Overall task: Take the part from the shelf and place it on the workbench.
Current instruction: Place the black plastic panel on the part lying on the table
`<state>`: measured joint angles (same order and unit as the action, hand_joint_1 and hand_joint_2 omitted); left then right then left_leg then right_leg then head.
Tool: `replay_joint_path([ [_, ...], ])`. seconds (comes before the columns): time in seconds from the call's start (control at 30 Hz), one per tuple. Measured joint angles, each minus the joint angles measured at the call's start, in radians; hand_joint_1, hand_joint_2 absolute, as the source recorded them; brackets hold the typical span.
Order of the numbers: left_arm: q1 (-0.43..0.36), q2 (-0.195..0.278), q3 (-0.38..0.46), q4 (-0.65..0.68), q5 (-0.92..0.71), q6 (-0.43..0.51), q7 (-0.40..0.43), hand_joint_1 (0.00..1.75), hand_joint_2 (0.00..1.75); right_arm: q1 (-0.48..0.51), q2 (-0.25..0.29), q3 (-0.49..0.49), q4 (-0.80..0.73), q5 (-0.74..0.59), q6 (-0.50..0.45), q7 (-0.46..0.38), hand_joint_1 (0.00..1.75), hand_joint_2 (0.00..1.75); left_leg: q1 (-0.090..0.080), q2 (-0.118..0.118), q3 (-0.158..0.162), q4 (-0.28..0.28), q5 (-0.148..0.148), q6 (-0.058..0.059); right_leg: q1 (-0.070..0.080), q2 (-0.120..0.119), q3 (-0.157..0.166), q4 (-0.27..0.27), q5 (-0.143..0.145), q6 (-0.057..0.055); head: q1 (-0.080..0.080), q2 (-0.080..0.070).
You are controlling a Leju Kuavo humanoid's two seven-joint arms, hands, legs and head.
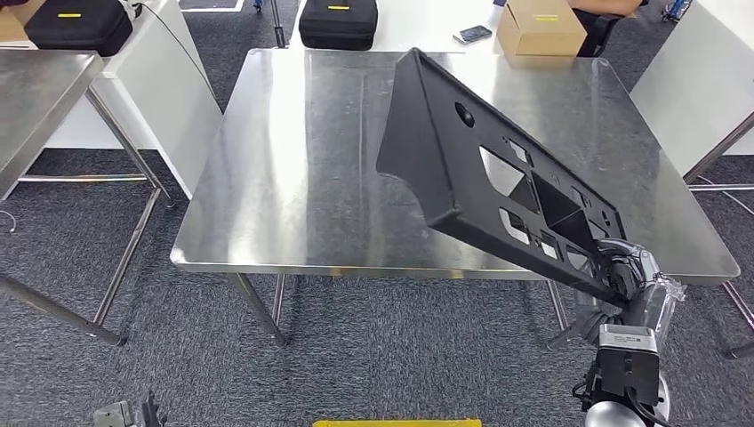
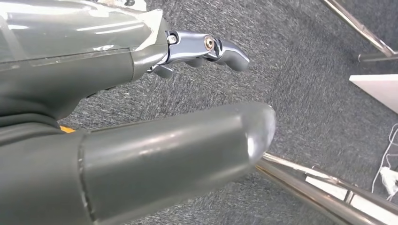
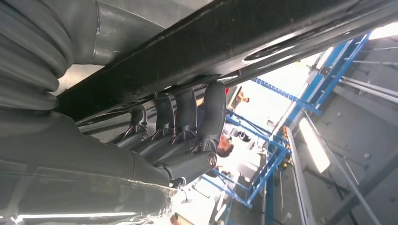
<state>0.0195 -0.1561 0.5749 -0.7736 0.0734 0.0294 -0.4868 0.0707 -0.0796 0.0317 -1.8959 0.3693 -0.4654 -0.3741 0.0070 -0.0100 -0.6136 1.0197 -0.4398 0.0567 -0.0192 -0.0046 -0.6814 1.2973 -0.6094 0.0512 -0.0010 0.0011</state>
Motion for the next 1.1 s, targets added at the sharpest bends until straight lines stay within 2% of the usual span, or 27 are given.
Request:
replay_joint_path([
  [0.03,0.000,-0.002,0.000,0.000,-0.001,0.000,0.000,0.00,0.00,0.001,0.000,-0.001,0.000,-0.002,0.000,0.000,1.75,1.75,-0.001,-0.006,0.002,0.000,-0.001,0.000,0.000,0.001,0.000,-0.014,0.016,0.008,0.000,0.000],
  [0.07,0.000,-0.004,0.001,0.000,-0.002,0.000,0.000,0.00,0.00,0.001,0.000,-0.001,0.000,-0.003,-0.001,0.000,1.75,1.75,-0.001,-0.012,0.005,0.001,-0.002,-0.001,-0.001,0.001,0.020,-0.069,0.046,0.017,0.000,0.000],
  [0.1,-0.001,-0.005,0.001,0.000,-0.005,0.000,-0.001,0.00,0.00,0.001,0.000,-0.002,0.000,-0.003,-0.001,0.000,1.75,1.75,0.000,-0.017,0.007,0.001,-0.003,-0.003,-0.002,0.001,0.053,-0.146,0.081,0.024,0.001,0.000],
  [0.13,-0.001,-0.005,0.001,0.000,-0.008,-0.001,-0.003,0.00,0.00,0.001,0.000,-0.002,0.000,-0.002,-0.002,0.000,1.75,1.75,-0.002,-0.021,0.010,0.002,-0.006,-0.007,-0.001,0.002,0.082,-0.215,0.110,0.026,0.001,0.000],
  [0.17,-0.001,-0.006,0.002,0.000,-0.011,-0.002,-0.005,0.00,0.00,0.000,0.000,-0.002,0.000,-0.001,-0.002,0.000,1.75,1.75,-0.004,-0.025,0.010,0.003,-0.008,-0.011,0.000,0.002,0.104,-0.263,0.129,0.023,0.001,0.000],
  [0.2,-0.001,-0.006,0.002,0.000,-0.013,-0.002,-0.008,0.00,0.00,0.000,0.000,-0.002,-0.001,0.001,-0.002,-0.001,1.75,1.75,-0.006,-0.027,0.010,0.005,-0.010,-0.012,0.001,0.003,0.114,-0.286,0.138,0.017,0.000,0.000],
  [0.27,0.000,-0.006,0.003,0.000,-0.015,-0.003,-0.012,0.00,0.00,0.000,0.000,-0.002,-0.001,0.003,-0.002,-0.001,1.75,1.75,-0.008,-0.027,0.009,0.006,-0.011,-0.005,0.002,0.003,0.117,-0.289,0.142,0.007,-0.001,0.000],
  [0.33,0.001,-0.007,0.003,0.000,-0.018,-0.003,-0.015,0.00,0.00,-0.001,0.000,-0.002,-0.001,0.005,-0.002,-0.002,1.75,1.75,-0.007,-0.026,0.011,0.003,-0.010,0.000,0.004,0.004,0.117,-0.289,0.142,0.006,-0.001,0.000],
  [0.47,0.001,-0.009,0.002,0.000,-0.022,-0.003,-0.017,0.00,0.00,-0.010,-0.001,-0.002,0.002,0.007,-0.006,-0.003,1.75,1.75,-0.006,-0.023,0.015,-0.005,-0.007,-0.006,0.006,0.005,0.117,-0.289,0.142,0.005,-0.001,0.000],
  [0.63,0.002,-0.010,0.003,0.000,-0.028,-0.003,-0.017,0.00,0.00,-0.016,-0.002,-0.002,0.005,0.007,-0.010,-0.004,1.75,1.75,-0.004,-0.023,0.016,-0.009,-0.007,-0.023,0.007,0.005,0.117,-0.288,0.140,0.002,0.000,0.000],
  [0.9,-0.001,-0.011,0.000,0.000,-0.055,-0.007,-0.018,0.00,0.00,-0.017,-0.002,-0.002,0.005,0.032,-0.016,-0.004,1.75,1.75,-0.009,-0.023,0.016,-0.009,-0.007,-0.025,0.005,0.005,0.117,-0.289,0.140,0.002,0.000,0.000],
  [1.1,-0.002,-0.008,-0.002,0.000,-0.065,-0.012,-0.019,0.00,0.00,-0.023,-0.002,-0.002,0.005,0.040,-0.019,-0.003,1.75,1.75,-0.016,-0.023,0.014,-0.001,-0.012,-0.017,-0.004,0.005,0.119,-0.292,0.140,0.004,0.000,0.000],
])
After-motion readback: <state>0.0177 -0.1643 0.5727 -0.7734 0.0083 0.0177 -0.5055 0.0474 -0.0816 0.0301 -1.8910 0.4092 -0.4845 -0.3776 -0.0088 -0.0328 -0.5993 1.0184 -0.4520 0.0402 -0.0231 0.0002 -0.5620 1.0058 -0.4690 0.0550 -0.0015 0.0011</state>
